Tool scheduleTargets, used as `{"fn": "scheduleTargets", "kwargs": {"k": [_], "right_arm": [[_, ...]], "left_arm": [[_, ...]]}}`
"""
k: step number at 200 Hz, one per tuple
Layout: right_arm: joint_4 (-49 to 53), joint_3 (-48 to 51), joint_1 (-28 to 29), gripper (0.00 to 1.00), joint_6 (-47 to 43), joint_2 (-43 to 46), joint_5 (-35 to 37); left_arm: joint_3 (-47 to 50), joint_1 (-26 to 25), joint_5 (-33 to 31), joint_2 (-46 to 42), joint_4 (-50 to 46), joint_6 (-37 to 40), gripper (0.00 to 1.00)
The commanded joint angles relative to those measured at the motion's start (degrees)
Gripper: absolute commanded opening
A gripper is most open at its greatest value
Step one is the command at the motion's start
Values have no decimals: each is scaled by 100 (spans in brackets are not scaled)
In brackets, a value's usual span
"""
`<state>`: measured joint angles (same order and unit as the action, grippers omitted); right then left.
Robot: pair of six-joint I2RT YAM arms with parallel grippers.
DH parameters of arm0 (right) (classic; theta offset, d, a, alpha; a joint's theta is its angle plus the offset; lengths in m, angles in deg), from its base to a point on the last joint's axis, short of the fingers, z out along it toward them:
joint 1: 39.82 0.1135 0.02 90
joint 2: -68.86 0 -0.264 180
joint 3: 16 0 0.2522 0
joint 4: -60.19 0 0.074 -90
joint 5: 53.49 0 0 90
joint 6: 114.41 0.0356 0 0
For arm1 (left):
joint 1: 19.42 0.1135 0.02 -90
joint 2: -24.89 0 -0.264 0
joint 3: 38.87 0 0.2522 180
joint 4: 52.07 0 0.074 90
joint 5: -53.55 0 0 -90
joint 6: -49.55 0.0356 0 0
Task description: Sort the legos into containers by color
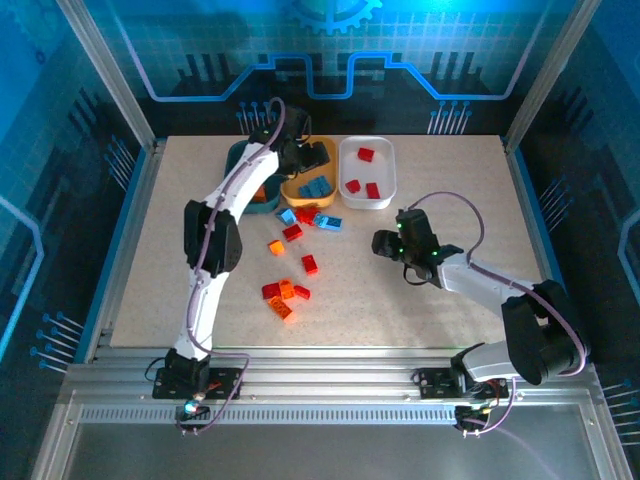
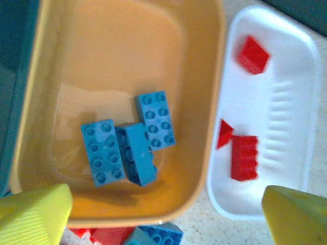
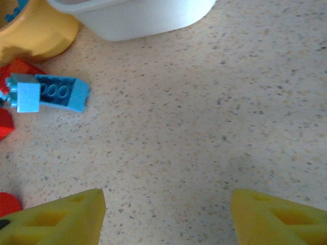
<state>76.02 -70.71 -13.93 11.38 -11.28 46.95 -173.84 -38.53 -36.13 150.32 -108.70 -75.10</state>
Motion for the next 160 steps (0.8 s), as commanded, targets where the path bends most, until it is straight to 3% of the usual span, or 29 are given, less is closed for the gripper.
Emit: {"fn": "scheduleTargets", "kwargs": {"k": [1,33,59,94,136,160], "right_arm": [[-65,-278,283,67,-335,-241,23],[4,-859,939,70,-869,-984,-471],[529,-1507,1659,75,-962,-1574,-369],[1440,-2702,2159,78,-993,-2661,-18],[1853,-3431,2209,75,-949,-3544,356],[1929,-3608,2211,59,-926,-3837,354]], "left_arm": [[908,12,181,-1416,741,334,99],[3130,263,205,-3158,802,137,99],[5187,600,80,-4708,850,-257,99],[7442,976,323,-6441,1157,-879,99],[7897,1041,510,-7049,847,-948,99],[7859,1057,482,-7020,660,-804,99]]}}
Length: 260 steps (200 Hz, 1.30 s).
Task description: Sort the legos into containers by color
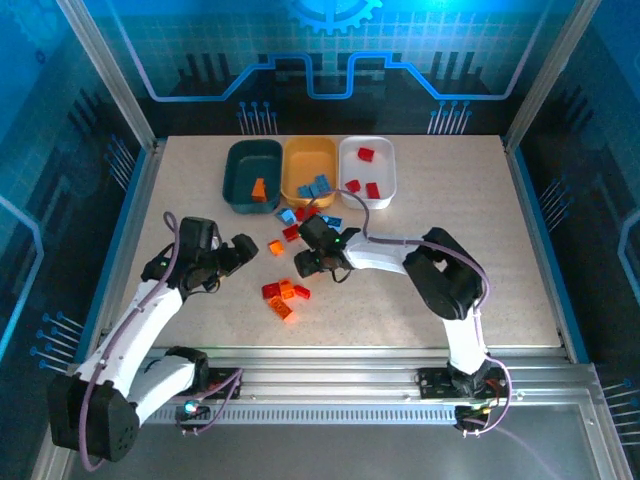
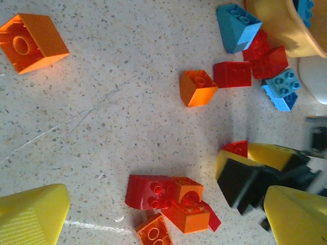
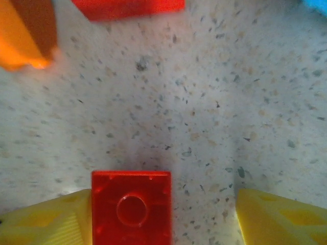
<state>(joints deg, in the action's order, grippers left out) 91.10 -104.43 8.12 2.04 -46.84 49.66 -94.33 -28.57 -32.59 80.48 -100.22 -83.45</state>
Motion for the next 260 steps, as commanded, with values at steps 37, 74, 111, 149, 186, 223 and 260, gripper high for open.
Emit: {"fn": "scheduleTargets", "kwargs": {"k": [37,74,111,149,186,223,260], "right_arm": [[439,-207,85,36,53,-166,381],[382,97,32,31,-36,746,917],[454,-179,-952,33,-538,1431,1127],[594,-1401,-2373,33,-353,401,169],[895,-2757,-2875,48,-333,-633,-284],[939,-3106,-3019,75,-536,-507,-600],[271,-1350,-2904,75,-212,1164,-743]], "left_arm": [[-306,201,39,213,-443,247,99],[-319,212,90,420,-452,270,99],[-231,326,76,462,-369,83,99],[-120,525,678,514,-155,-46,99],[-182,616,685,381,-308,113,99],[-425,668,222,375,-635,326,99],[-536,821,-631,885,-660,235,99]]}}
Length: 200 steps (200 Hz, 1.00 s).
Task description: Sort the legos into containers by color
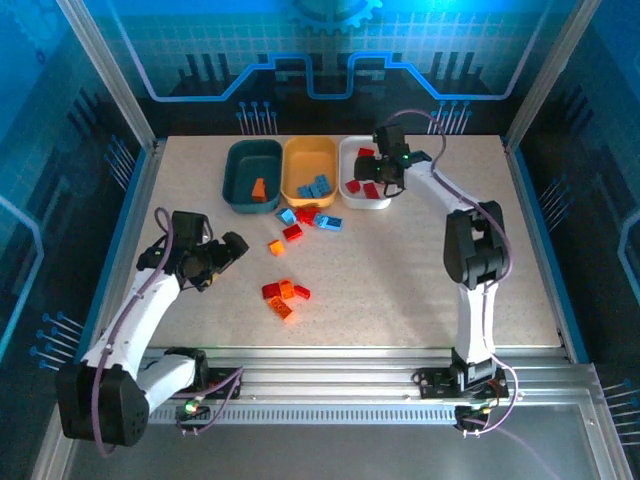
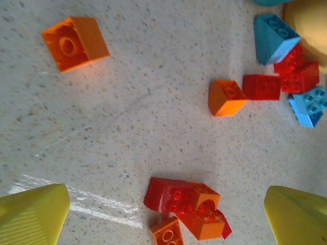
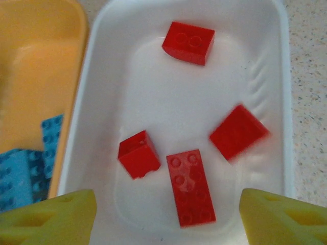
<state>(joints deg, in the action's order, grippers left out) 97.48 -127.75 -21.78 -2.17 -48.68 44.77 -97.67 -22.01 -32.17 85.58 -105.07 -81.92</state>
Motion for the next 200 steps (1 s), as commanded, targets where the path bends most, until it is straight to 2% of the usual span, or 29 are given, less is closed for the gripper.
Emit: {"fn": "scheduleTargets", "kwargs": {"k": [1,21,35,66,107,137,170,200], "right_arm": [[-398,1058,90,75,223,1409,-254],[-975,2442,234,77,542,2464,-360],[-1252,3220,339,78,692,3041,-483],[-1465,4279,472,79,748,3902,-559],[-936,4467,505,80,608,4442,-669],[-850,4727,535,79,572,4864,-613],[-1196,5481,838,78,701,5316,-73],[-1520,5742,969,76,735,5390,500]], "left_arm": [[-205,177,-695,406,-164,84,99],[-365,361,-1033,1075,53,238,95],[-555,470,-1078,1646,247,489,86],[-1037,523,-1163,2665,278,395,85],[-1102,523,-1183,3242,512,-211,83],[-954,523,-963,3625,920,-387,75],[-990,523,-949,4080,1036,-327,60],[-847,505,-1060,3915,1169,-207,43]]}}
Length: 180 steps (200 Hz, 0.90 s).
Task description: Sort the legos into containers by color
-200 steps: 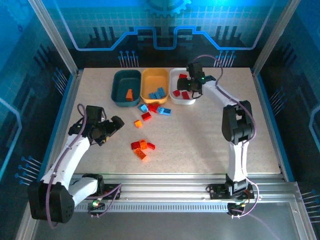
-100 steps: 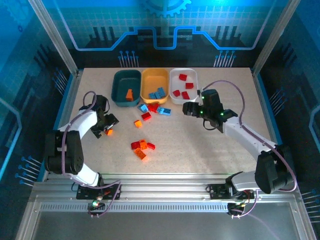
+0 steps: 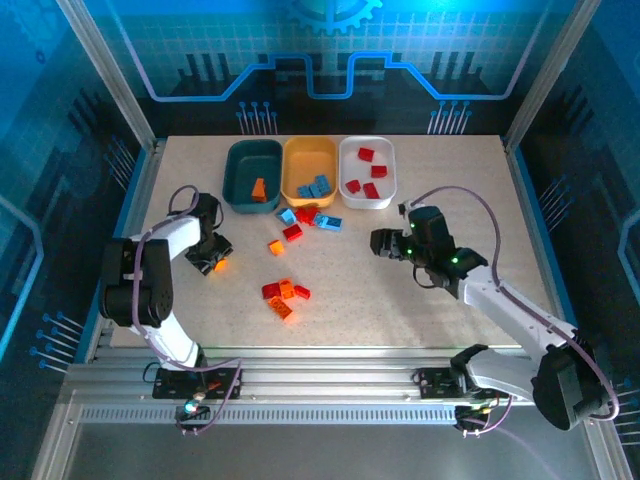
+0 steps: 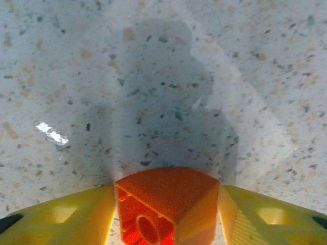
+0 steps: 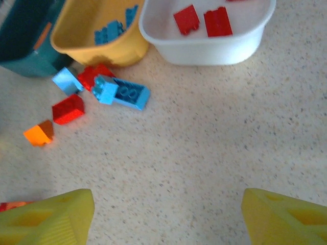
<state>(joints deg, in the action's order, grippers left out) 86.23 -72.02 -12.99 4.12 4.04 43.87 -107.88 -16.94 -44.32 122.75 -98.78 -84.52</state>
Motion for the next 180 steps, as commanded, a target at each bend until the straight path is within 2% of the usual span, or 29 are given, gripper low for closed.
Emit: {"fn": "scheduleTargets", "kwargs": {"k": [1,41,81,123,180], "right_arm": [[-402,180,88,76,116,118,599],[-675,367,99,76,214,89,855],[-770,306,112,76,266,-172,748],[-779,221,175,76,232,-357,812],[-832,83,320,75,147,-765,917]], "left_arm": [[173,-2,151,193,533,55,43],[183,-34,387,64,618,68,37],[-275,-438,381,-285,228,24,36],[-1723,-747,589,-161,-391,239,35],[-3622,-758,873,1110,-599,703,34]]}}
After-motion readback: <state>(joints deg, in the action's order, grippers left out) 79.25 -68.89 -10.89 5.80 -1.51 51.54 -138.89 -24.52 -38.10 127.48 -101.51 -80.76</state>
